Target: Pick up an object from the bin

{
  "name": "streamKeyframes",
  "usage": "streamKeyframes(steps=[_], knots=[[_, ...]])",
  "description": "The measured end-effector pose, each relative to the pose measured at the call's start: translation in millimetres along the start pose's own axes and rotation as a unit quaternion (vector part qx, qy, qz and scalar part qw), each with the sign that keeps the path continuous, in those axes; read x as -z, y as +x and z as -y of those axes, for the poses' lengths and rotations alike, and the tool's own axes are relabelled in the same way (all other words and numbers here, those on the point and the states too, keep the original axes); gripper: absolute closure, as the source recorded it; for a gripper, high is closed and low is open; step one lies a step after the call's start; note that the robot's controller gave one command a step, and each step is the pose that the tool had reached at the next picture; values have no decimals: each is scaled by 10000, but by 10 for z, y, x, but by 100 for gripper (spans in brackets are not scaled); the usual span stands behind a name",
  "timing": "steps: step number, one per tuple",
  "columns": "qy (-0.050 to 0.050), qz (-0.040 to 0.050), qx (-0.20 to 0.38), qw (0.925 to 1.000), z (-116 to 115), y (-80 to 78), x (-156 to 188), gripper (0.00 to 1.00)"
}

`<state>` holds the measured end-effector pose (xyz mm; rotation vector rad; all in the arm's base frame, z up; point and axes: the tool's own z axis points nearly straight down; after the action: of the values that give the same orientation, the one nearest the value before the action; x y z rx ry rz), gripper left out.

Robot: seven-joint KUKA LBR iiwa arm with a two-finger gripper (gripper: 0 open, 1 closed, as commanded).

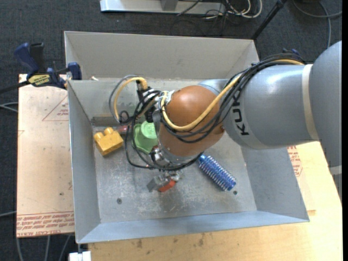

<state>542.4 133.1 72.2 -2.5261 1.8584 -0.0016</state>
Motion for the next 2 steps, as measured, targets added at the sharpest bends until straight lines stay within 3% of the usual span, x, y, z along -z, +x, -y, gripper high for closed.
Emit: streamKeyframes(steps=[1, 2], knots=[[-20, -2, -647, 9979, 28, 364, 22, 100], [6, 5, -1356, 9908, 209, 738, 3, 100]])
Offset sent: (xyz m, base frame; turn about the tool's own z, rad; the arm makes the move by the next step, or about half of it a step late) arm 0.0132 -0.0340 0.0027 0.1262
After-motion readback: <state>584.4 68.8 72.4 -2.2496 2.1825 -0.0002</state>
